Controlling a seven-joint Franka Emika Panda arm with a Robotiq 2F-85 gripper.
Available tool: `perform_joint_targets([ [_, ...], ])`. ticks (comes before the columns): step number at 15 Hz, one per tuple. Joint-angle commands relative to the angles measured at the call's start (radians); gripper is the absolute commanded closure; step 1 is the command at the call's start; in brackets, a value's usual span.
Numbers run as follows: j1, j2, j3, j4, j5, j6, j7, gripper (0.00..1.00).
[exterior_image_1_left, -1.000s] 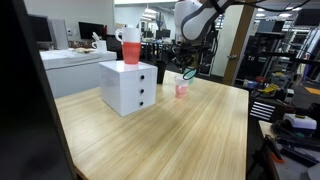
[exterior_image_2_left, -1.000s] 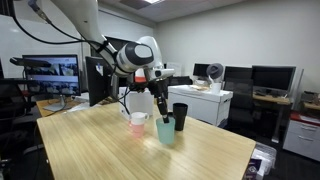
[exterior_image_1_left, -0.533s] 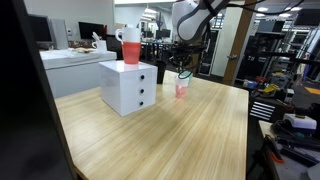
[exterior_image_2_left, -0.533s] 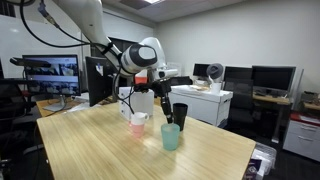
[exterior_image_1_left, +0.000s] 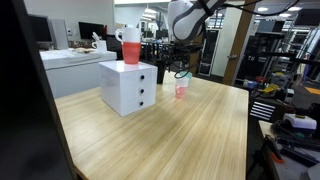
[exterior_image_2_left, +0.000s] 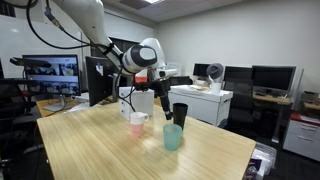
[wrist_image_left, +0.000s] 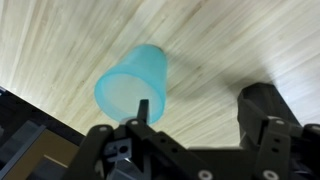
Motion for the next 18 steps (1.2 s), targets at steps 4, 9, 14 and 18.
perform_joint_targets([
  [4, 0.002, -0.038, 0.032, 0.104, 0.064, -0.149, -0.089, 0.0],
  [9, -0.002, -0.034, 0.05, 0.197, 0.08, -0.205, -0.104, 0.0],
  [14, -0.007, -0.042, 0.087, 0.265, 0.13, -0.256, -0.195, 0.0],
  [18, -0.006, -0.058, 0.113, 0.33, 0.167, -0.406, -0.318, 0.0],
])
